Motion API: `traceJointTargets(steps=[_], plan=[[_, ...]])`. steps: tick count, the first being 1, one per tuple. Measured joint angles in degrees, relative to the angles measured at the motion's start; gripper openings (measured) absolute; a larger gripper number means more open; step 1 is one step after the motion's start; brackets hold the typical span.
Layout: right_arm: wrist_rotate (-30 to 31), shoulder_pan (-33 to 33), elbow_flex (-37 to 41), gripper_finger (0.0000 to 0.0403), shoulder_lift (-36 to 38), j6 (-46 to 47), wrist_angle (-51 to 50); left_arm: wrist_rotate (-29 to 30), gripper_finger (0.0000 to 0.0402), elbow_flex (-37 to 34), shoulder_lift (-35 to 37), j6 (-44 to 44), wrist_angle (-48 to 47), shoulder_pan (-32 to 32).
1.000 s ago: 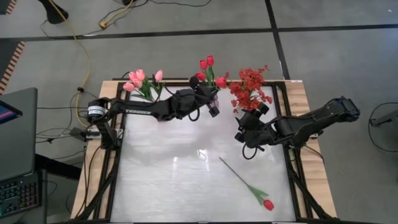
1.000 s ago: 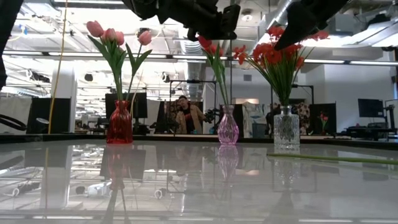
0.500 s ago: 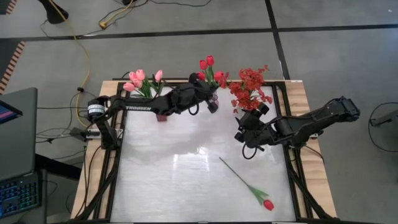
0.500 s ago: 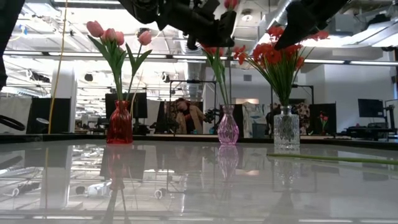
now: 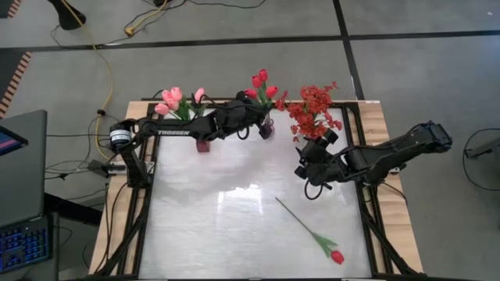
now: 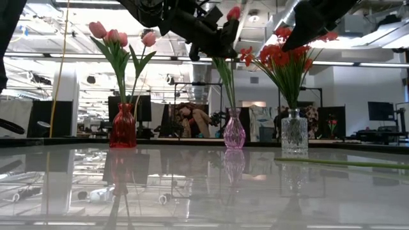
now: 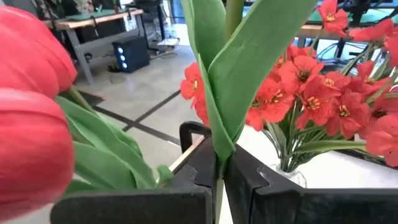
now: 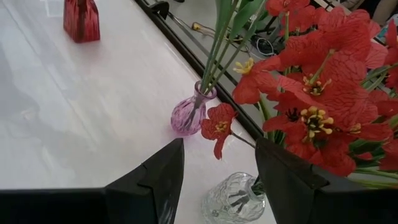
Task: Sort flowers into vase by color
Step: Put the red tulip into the purple vase
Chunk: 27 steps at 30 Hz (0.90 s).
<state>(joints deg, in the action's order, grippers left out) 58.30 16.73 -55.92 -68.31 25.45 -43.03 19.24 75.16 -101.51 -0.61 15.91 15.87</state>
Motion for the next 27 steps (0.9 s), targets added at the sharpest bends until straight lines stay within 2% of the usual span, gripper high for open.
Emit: traceJointTargets(steps=[6,12,27], plan=[[-0.06,0.13,0.00,0.0225,0.00,0.26,0.01,-1.78,0.0002,-0.04,0.00,-2.57,-2.37,1.19],[-0.06,0.13,0.00,0.0225,0.00,0.75,0.02,-6.34,0.0002,-0.04,-0.02,-3.73,-2.50,2.15],[0.01,0.11,0.00,0.0225,0.00,1.14,0.20,-8.91,0.0002,-0.04,-0.04,-3.05,-6.29,3.01]])
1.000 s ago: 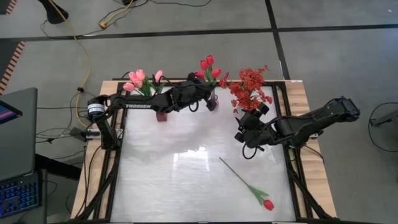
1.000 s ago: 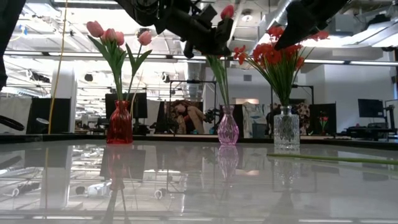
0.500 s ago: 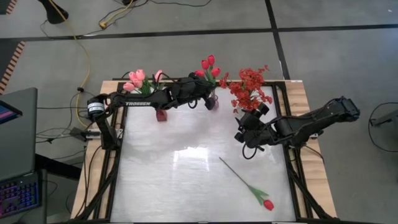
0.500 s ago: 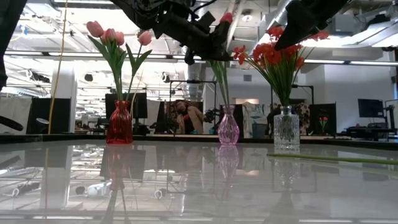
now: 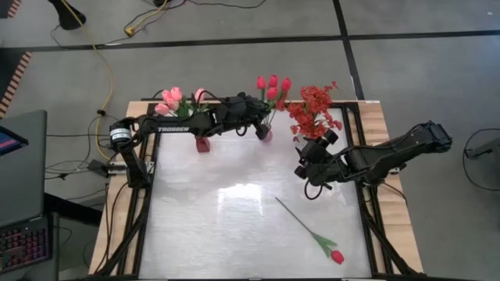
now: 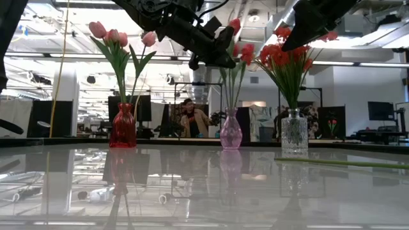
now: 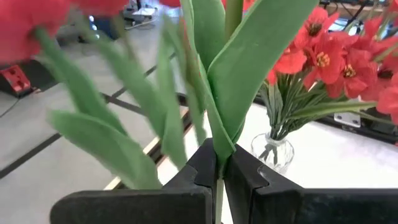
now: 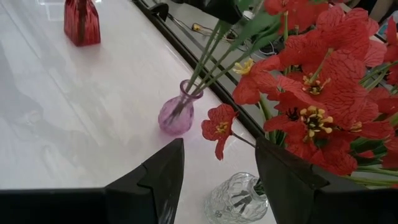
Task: Sort flowers into vase by color
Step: Put the red tulip into the purple vase
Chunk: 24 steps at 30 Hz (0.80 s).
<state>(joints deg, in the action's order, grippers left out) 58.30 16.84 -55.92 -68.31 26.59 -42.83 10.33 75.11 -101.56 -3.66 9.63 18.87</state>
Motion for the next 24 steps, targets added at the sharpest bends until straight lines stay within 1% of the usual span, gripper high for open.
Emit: traceJointTargets(steps=[7,17,24], plan=[[0.04,0.00,0.00,0.0225,-0.02,0.00,0.00,0.01,0.0002,0.00,-0.02,0.11,-0.40,-0.02],[0.28,0.00,0.00,0.0225,-0.02,-0.02,-0.02,0.01,0.0002,0.00,-0.02,-0.55,-3.98,-0.08],[0.28,0.00,0.00,0.0225,-0.02,-0.02,-0.02,-2.19,0.0002,0.00,-0.02,-1.76,-5.81,-0.20]])
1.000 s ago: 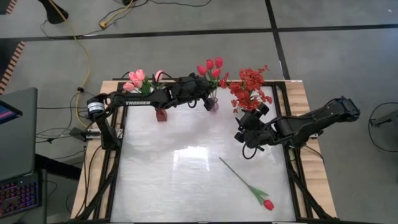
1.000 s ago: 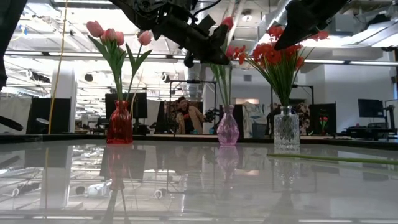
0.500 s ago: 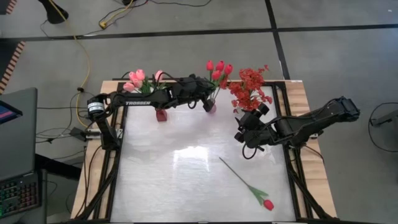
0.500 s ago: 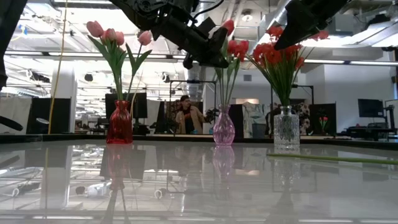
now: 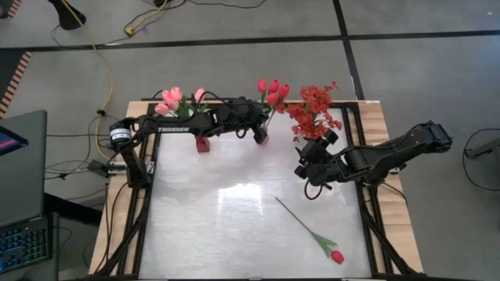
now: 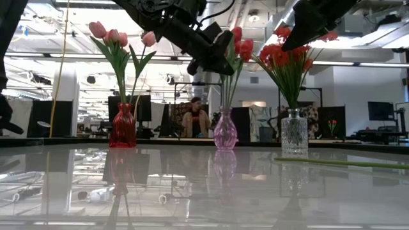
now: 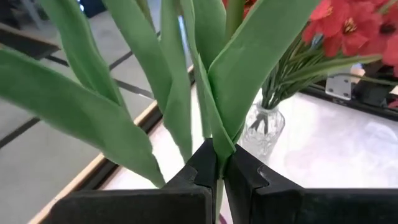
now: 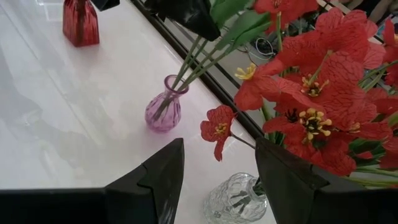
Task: Sort flowers into vase by color
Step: Put the red tulip into the purple vase
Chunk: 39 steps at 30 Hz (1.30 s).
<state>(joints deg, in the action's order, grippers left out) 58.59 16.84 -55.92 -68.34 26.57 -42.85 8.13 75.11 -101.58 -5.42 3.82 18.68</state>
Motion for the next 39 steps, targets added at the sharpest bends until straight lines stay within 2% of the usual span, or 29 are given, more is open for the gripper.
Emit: traceJointTargets(steps=[13,16,23,28,33,39], plan=[[-0.04,0.00,0.00,0.0225,0.00,0.00,0.00,1.02,0.0008,0.00,0.00,-1.83,-1.82,0.02],[-0.04,0.00,0.00,0.0225,0.00,0.00,0.00,1.59,0.0029,0.00,0.00,-2.03,-1.82,0.02],[-0.11,0.00,0.00,0.0225,0.00,0.00,-0.03,1.67,0.0113,0.00,0.00,-1.20,-1.80,0.00],[-0.17,0.00,0.00,0.0225,0.00,-0.06,-0.07,1.67,0.0158,0.00,0.24,-1.10,-2.73,0.00],[-0.38,-0.01,0.00,0.0225,0.00,-0.08,-0.08,1.76,0.0181,0.00,2.29,-0.10,-7.51,-0.36],[-0.46,-0.13,0.00,0.0225,0.00,-0.46,0.53,1.59,0.0190,0.00,6.44,3.00,-10.21,-2.74]])
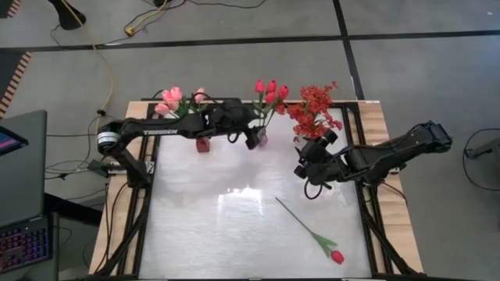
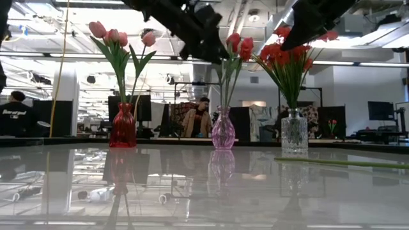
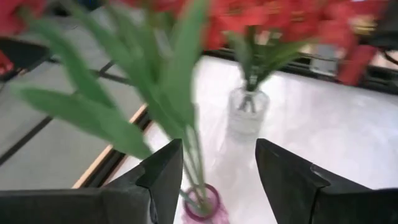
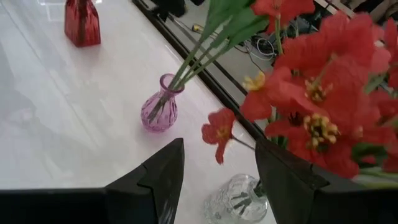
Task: Sort flowers into vase by color
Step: Put the red tulip into the purple vase
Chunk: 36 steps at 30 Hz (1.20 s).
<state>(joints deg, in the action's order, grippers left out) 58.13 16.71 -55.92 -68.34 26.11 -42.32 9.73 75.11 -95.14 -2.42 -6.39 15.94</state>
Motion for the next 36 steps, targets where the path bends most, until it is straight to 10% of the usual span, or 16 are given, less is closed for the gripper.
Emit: traceJointTargets(steps=[16,36], plan=[[-9.75,0.00,-0.02,0.0225,0.00,-5.17,10.63,6.89,0.0190,-4.96,8.64,1.76,-12.00,-12.47],[-20.73,4.56,-5.13,0.0225,-13.65,4.38,19.30,8.52,0.0190,-28.03,14.62,-1.86,11.39,-27.67]])
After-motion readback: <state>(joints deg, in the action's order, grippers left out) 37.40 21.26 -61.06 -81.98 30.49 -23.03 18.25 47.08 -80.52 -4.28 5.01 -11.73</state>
